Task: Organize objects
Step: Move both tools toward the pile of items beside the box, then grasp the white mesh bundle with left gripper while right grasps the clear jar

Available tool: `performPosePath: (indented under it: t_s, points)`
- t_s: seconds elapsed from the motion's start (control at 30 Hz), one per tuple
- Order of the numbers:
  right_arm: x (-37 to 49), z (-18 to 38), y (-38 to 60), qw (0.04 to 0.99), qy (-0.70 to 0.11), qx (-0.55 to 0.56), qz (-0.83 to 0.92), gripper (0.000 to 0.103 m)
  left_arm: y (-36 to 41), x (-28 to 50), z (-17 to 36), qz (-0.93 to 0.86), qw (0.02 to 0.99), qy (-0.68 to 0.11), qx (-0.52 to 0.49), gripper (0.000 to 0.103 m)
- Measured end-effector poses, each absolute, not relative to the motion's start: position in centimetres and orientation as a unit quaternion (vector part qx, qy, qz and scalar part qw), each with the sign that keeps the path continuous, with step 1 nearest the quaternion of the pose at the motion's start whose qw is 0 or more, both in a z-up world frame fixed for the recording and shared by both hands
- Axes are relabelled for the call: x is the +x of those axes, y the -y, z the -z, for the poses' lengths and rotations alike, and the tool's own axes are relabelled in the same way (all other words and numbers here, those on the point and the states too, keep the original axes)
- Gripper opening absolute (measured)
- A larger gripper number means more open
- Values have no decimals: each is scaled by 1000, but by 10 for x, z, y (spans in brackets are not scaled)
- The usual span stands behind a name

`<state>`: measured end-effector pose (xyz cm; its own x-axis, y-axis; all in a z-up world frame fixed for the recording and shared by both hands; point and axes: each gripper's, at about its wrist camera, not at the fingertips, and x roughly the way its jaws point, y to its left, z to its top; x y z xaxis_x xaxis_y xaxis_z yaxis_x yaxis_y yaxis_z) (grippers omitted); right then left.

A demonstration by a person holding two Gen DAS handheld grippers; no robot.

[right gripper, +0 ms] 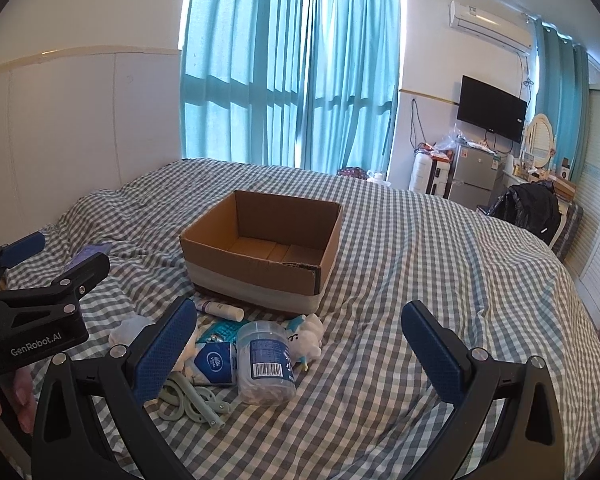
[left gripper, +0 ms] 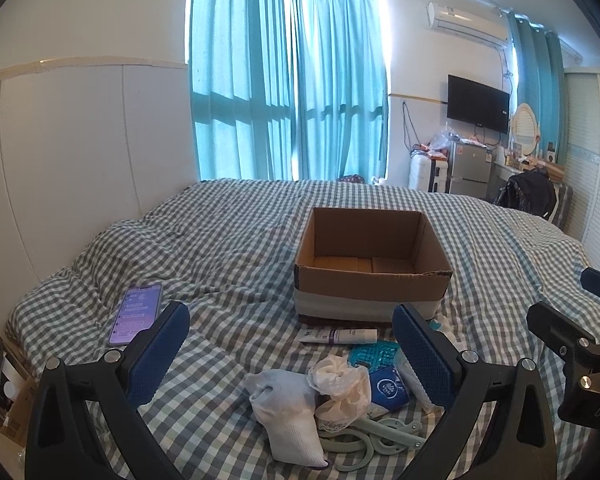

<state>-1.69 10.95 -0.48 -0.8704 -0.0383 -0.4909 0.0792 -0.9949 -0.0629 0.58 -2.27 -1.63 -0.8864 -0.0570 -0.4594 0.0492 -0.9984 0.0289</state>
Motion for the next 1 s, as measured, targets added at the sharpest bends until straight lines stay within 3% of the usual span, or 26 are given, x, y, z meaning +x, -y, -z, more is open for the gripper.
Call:
performPosePath:
  t_s: [0.57,1.0]
  points:
    - [-15,5,-111,39,-41,255,965,103,35,1,28,962,40,-2,269,103]
    - [-47,48,-107,42,-53,313,947,99,42,-26,75,937,54,23,345,103]
